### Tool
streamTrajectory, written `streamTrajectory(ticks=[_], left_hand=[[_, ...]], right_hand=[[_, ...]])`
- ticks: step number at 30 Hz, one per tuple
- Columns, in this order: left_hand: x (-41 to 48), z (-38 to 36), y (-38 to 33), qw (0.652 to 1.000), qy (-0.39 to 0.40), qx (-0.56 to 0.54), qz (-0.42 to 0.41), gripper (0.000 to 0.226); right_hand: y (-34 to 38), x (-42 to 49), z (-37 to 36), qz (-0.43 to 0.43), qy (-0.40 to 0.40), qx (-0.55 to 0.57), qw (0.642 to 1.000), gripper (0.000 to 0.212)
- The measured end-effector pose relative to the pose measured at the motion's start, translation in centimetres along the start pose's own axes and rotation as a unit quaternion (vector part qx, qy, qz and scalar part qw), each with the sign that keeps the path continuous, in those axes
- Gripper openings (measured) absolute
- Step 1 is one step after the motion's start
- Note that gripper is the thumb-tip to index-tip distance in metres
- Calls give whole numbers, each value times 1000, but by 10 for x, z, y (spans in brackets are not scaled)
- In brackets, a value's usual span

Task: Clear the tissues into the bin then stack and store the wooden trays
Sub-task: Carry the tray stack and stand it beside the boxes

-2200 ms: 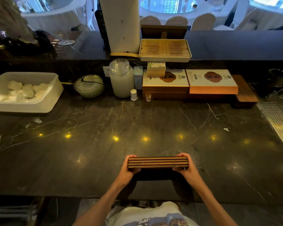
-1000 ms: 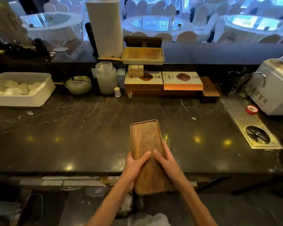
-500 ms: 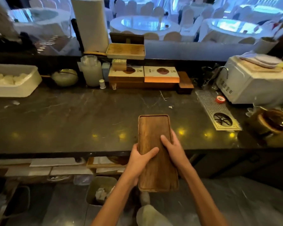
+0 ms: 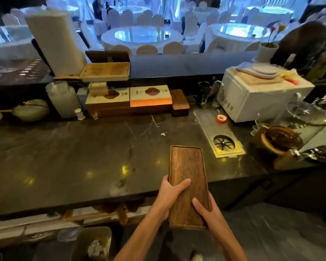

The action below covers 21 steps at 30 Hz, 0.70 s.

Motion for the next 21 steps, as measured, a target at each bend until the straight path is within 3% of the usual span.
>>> streamTrajectory(ticks=[9,15,21], left_hand=[[89,-138,18,999,18,-20,20,81],[148,-128,1,998,-16,-56,35,52],[224,-96,-32,996,-8,-46,81,56]], right_hand=[[21,60,154,8,-57,-13,998,76],[33,130,157,-18,-26,13,999,85],[52,217,138,-62,4,48,997,68]])
Point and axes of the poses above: each hand's wrist, its own x-axis towards the middle knuckle, its own z-axis out of the back of the hand, y = z × x, the point moved 8 cm from there along x, towards the middle knuckle, and after that the axes turned 14 degrees about -x, right-handed, at the moved point
